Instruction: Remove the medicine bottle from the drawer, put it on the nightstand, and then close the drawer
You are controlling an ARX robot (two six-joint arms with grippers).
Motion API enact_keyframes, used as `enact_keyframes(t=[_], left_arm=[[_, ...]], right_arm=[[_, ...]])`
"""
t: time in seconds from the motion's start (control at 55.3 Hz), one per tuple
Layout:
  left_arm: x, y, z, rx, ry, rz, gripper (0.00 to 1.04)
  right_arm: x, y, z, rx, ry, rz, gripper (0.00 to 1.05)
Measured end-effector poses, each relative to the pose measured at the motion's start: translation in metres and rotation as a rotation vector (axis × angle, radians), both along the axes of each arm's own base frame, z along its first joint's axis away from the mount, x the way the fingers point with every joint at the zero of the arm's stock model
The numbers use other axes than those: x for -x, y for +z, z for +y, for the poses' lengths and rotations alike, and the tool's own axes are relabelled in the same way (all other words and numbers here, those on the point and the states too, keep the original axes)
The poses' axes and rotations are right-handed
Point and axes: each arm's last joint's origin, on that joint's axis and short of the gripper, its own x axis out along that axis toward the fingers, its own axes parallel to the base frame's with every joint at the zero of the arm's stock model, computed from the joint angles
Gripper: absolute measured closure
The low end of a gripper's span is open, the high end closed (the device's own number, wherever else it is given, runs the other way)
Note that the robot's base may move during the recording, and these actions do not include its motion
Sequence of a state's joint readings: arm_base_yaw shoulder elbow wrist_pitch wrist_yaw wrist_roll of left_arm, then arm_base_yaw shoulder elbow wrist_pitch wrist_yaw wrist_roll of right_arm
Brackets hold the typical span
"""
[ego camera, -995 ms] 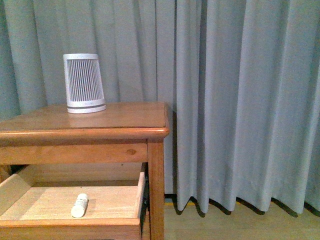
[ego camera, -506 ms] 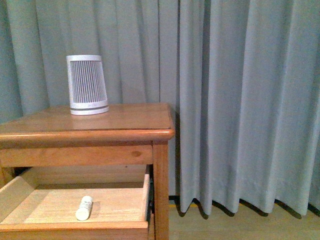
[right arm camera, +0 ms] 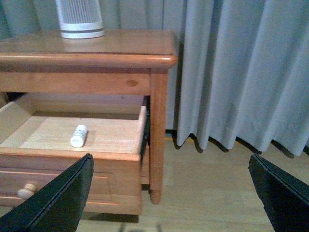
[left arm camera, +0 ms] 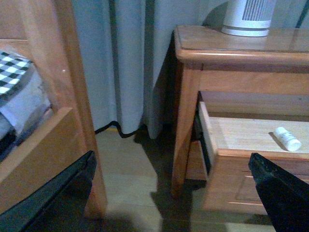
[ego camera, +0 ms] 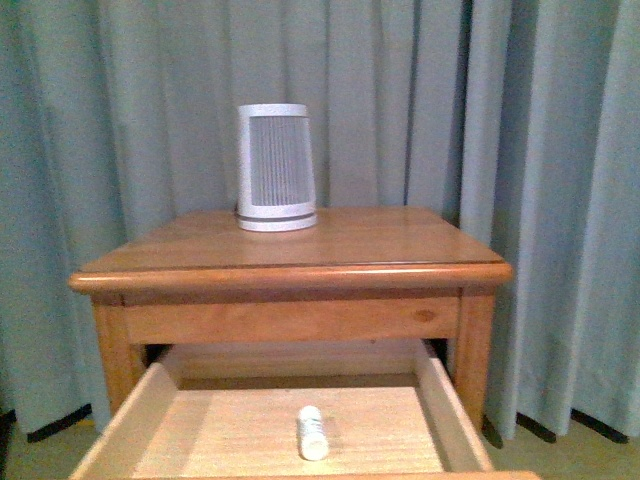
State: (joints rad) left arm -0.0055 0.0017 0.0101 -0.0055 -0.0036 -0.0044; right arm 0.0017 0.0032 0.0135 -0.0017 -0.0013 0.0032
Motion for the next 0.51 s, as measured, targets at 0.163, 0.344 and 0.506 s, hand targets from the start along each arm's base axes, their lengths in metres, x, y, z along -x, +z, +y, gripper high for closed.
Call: enact_keyframes(t=[0.163,0.344,0.506], left_arm=[[0.000,0.000,0.000,0.000,0.003,0.000,0.07],[0.000,0.000,0.000,0.000,0.000,0.000,0.07],[0.000,0.000,0.000,0.000,0.001,-0.001,0.07]], right_arm=[[-0.005,0.000,0.000,-0.026,-0.079,0.091,0.07],[-0.050,0.040,0.010,-0.064,-0.029,0.145,0.07],[-0.131,0.062,0.030,-0.066,0.062,0.364,0.07]])
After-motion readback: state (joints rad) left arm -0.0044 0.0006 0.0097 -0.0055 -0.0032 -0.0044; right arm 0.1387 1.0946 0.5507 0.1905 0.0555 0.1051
